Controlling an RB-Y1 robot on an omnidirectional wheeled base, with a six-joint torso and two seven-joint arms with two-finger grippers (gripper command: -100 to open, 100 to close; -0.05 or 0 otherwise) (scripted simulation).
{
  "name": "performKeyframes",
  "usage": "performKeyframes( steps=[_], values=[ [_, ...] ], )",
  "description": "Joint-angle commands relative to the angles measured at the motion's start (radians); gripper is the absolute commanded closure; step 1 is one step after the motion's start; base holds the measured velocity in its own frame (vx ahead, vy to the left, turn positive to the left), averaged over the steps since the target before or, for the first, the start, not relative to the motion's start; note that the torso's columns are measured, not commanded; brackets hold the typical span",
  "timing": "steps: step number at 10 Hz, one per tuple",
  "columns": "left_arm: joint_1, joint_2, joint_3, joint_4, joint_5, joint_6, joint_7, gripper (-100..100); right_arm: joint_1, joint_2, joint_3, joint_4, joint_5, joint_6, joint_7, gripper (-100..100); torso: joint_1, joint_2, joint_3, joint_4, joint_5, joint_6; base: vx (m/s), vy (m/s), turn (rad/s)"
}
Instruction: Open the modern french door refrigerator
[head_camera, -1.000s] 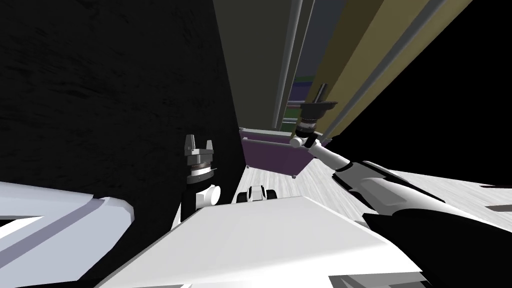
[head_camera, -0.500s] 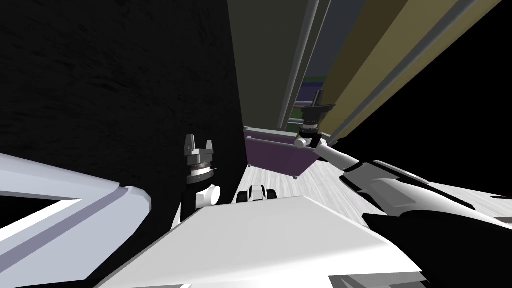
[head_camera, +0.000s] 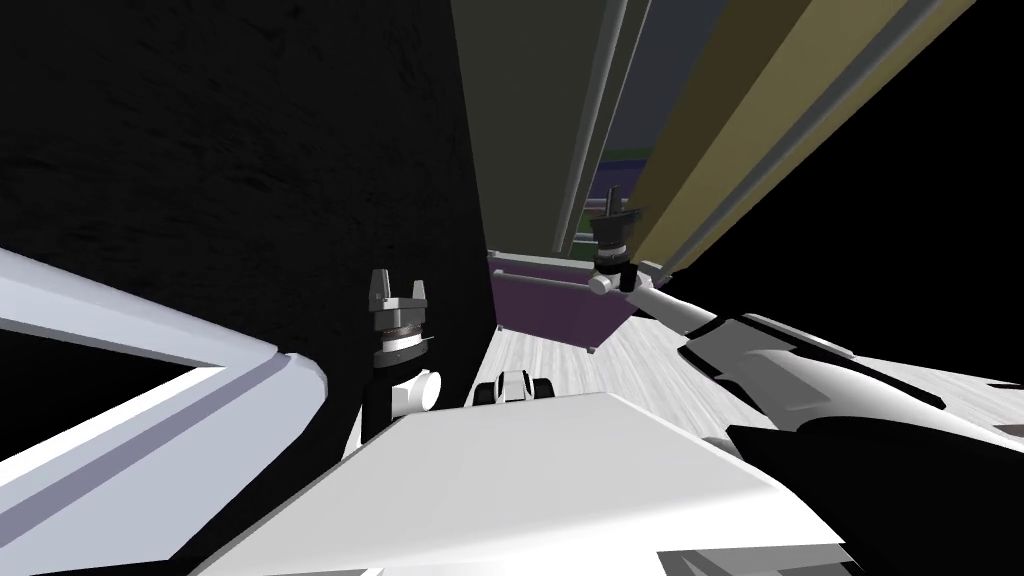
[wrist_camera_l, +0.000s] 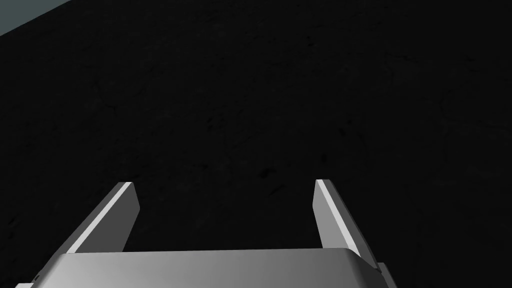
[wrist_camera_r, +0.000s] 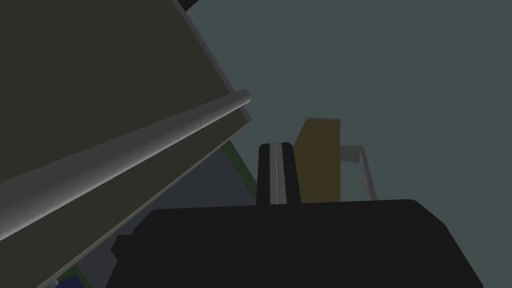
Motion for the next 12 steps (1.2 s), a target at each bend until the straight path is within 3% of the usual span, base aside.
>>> performKeyframes(
  steps=[1,3,4,9,10,12],
  values=[
    [0.0,0.0,0.0,0.0,0.0,0.0,0.0,0,-0.05,-0.038,0.045,0.06,0.067,0.065,0.045,100,0.002,-0.006,-0.005,0.0,0.003,-0.004,-0.145,-0.014,-0.029],
    [0.0,0.0,0.0,0.0,0.0,0.0,0.0,0,-0.086,-0.038,0.045,0.102,0.12,0.115,0.045,100,0.005,-0.001,-0.003,0.005,0.007,-0.004,-0.136,0.005,-0.002],
    [0.0,0.0,0.0,0.0,0.0,0.0,0.0,0,-0.086,-0.038,0.045,0.117,0.144,0.115,0.045,100,0.008,-0.004,-0.005,0.007,0.011,-0.005,-0.026,0.004,-0.01],
    [0.0,0.0,0.0,0.0,0.0,0.0,0.0,0,-0.086,-0.038,0.045,0.117,0.144,0.115,0.045,100,0.003,-0.001,-0.004,0.009,0.011,-0.003,0.01,0.005,0.008],
    [0.0,0.0,0.0,0.0,0.0,0.0,0.0,0,-0.111,-0.061,0.097,0.151,0.188,0.165,0.088,100,0.002,0.001,-0.003,0.01,0.011,-0.001,-0.14,-0.018,-0.024],
    [0.0,0.0,0.0,0.0,0.0,0.0,0.0,0,-0.158,-0.061,0.097,0.206,0.247,0.211,0.088,100,0.001,0.011,0.005,0.013,0.008,0.002,-0.129,0.002,-0.015]
  ],
)
